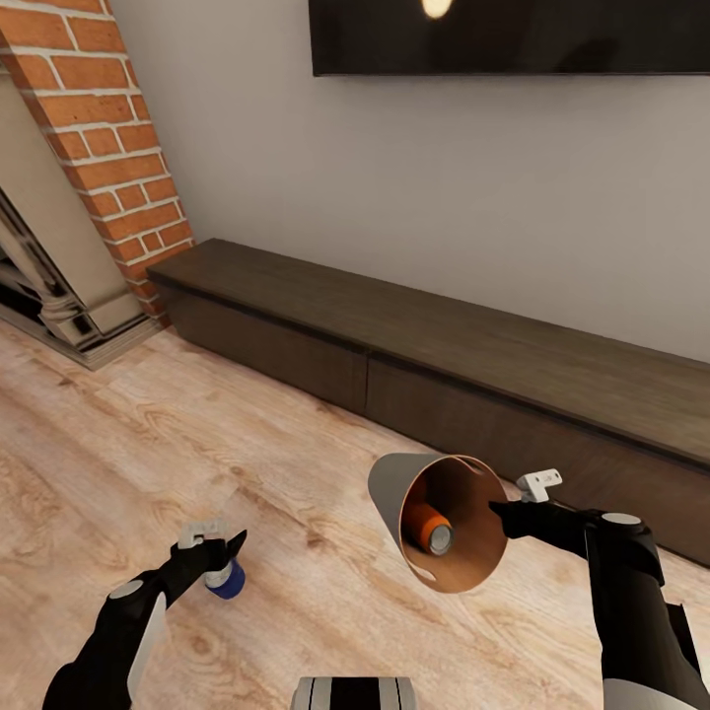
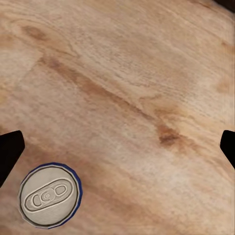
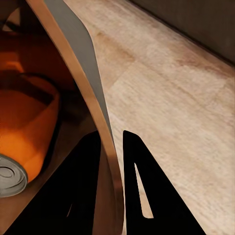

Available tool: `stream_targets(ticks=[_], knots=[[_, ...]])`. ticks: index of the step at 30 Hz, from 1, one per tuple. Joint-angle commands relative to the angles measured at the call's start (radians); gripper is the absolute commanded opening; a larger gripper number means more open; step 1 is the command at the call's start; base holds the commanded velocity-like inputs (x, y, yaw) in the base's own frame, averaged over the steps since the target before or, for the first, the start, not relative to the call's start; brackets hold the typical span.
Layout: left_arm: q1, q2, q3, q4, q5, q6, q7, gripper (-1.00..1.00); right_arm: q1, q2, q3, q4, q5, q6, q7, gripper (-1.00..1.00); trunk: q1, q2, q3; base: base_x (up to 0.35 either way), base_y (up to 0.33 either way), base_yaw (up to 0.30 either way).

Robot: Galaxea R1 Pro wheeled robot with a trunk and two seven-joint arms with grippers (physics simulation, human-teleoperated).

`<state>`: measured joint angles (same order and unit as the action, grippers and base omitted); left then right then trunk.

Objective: Put the three can of soda from the living room inside the tash can in the kitchen.

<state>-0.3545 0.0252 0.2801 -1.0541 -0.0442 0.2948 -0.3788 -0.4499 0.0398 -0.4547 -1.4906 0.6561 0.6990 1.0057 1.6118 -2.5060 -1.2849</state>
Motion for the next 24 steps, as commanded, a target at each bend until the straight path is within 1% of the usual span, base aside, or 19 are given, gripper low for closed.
stream_targets(ticks=[1,7,16,18,19,22,24], knots=[[0.000,0.001,0.000,-0.006,-0.002,0.000,0.002,1.00,0.000,0.000,0.001,0.000,-0.015,0.008,0.004,-1.00,0.000,0.000,0.000,0.000,0.000,0.000],[0.000,0.003,0.000,-0.004,-0.004,0.001,0.017,1.00,0.000,0.001,0.001,0.001,-0.014,0.008,0.004,-1.00,0.000,0.000,0.000,0.000,0.000,0.000],[-0.004,0.005,-0.001,0.011,-0.008,0.023,0.112,1.00,-0.002,0.000,0.001,0.000,-0.013,0.013,0.004,-1.00,0.000,0.000,0.000,0.000,0.000,0.000],[-0.007,0.005,-0.002,0.005,-0.006,0.057,0.138,1.00,-0.003,0.000,0.001,0.000,-0.013,0.013,0.004,-1.00,0.000,0.000,0.000,0.000,0.000,0.000],[-0.021,0.005,-0.002,-0.001,-0.005,0.091,0.150,1.00,-0.003,0.000,0.001,0.000,-0.013,0.014,0.004,-1.00,0.000,0.000,0.000,0.000,0.000,0.000],[-0.056,0.006,-0.004,-0.009,-0.005,0.152,0.160,1.00,-0.003,0.000,0.003,0.000,-0.013,0.014,0.004,-1.00,0.000,0.000,0.000,0.000,0.000,0.000],[-0.090,0.006,-0.005,-0.016,-0.004,0.226,0.166,1.00,-0.003,0.000,0.005,0.000,-0.013,0.014,0.004,-1.00,0.000,0.000,0.000,0.000,0.000,0.000]])
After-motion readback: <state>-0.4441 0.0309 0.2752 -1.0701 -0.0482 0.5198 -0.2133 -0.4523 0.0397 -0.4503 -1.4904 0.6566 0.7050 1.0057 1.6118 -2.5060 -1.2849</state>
